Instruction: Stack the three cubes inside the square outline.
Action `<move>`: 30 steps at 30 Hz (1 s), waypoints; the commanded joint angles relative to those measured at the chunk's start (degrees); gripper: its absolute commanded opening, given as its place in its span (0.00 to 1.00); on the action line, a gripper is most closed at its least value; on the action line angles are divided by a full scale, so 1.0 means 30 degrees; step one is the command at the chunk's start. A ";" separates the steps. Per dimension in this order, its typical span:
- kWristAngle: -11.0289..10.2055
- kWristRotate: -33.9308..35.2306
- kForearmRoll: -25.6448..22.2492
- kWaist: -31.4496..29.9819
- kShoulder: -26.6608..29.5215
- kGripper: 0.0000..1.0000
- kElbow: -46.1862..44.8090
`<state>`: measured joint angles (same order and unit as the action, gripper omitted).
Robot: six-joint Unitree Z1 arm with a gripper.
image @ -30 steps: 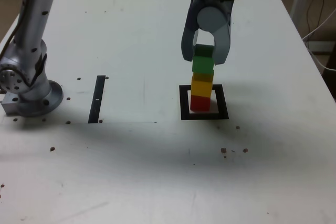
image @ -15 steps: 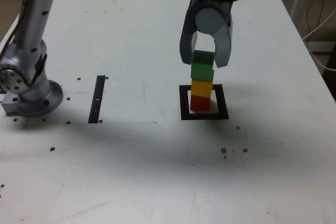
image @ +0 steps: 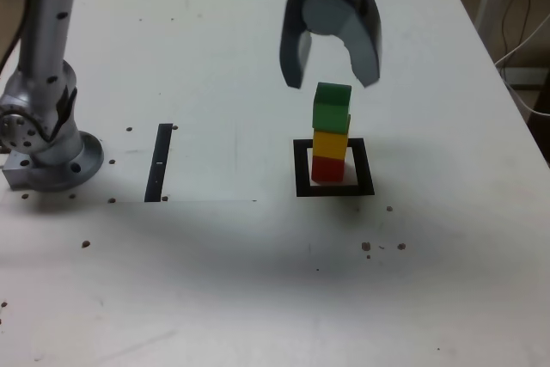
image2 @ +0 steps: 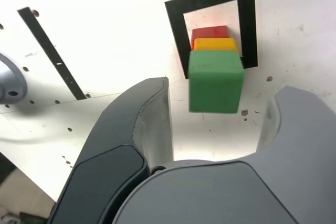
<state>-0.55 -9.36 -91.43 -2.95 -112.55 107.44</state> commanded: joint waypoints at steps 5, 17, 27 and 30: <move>-0.0865 0.1087 0.0254 -0.0092 0.2202 1.00 -0.3282; 0.1660 0.2445 0.1679 -0.1214 0.8330 0.99 -1.1350; 0.0847 0.2877 0.5225 -0.1400 1.0512 1.00 -1.6786; 0.0411 0.2877 0.5796 -0.1705 1.1095 1.00 -1.7522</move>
<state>1.26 -0.80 -74.46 -7.56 -80.43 55.62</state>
